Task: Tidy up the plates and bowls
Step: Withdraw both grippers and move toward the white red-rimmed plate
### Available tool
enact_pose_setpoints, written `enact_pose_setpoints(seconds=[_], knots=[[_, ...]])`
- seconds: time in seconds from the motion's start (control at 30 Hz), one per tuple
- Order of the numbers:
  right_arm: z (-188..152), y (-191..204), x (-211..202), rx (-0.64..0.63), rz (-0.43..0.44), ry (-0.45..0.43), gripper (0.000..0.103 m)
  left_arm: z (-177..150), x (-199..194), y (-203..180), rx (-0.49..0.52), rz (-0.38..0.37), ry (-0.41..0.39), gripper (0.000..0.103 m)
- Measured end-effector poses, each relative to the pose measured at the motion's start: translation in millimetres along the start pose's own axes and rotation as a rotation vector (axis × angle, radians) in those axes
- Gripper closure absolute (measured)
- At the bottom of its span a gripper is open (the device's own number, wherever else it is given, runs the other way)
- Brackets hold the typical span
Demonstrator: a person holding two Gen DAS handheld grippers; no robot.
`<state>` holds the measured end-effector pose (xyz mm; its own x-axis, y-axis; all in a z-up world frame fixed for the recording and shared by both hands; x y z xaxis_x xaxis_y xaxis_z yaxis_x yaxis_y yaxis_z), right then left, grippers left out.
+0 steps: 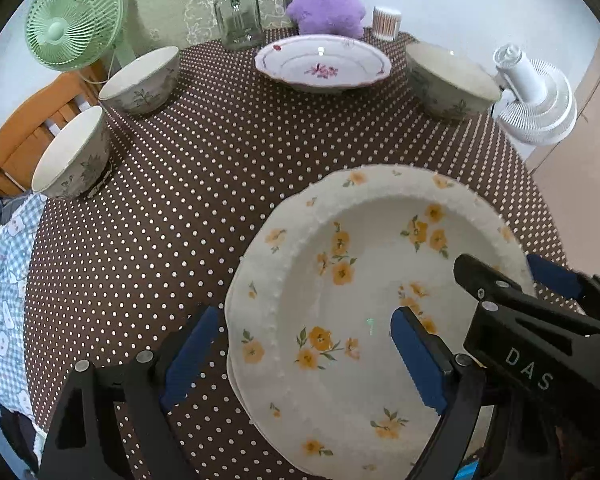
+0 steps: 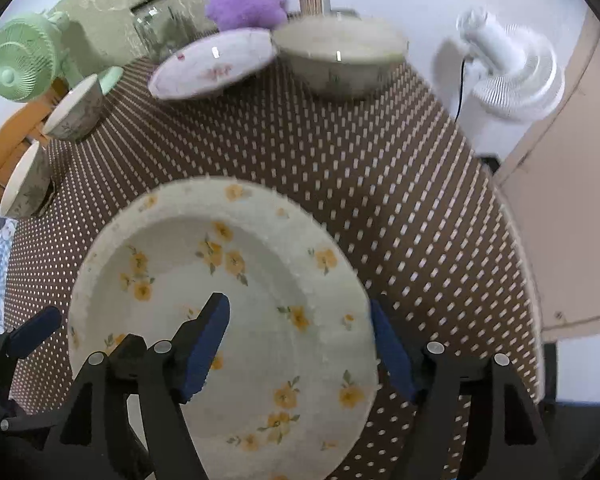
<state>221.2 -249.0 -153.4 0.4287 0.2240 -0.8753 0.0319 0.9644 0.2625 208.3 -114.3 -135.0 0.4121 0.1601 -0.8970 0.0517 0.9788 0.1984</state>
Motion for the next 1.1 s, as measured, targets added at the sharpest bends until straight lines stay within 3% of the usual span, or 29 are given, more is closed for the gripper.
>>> enact_pose_setpoints(seconds=[0.6,1.1], knots=[[39.0,60.1,-100.1,0.039,-0.047,-0.210,0.021,56.3,-81.7,59.2,0.020,-0.081,-0.211,0.014],[98.7,79.2,-94.6,-0.048,-0.007,-0.237,0.021,102.7,-72.5,72.0,-0.045,-0.018,-0.238,0.018]])
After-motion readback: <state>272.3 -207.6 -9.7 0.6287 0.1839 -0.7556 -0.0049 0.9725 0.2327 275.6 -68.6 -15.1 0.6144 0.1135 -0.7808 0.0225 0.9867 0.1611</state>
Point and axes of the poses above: each gripper's, at about its wrist camera, not at the fingertips, and x roughly the way its jaws point, y to its left, z to its top, the point moved 3 cm from there along x, roughly the way its jaws point, and after that the axes turned 11 degrees about z, right-handed, at the moved point
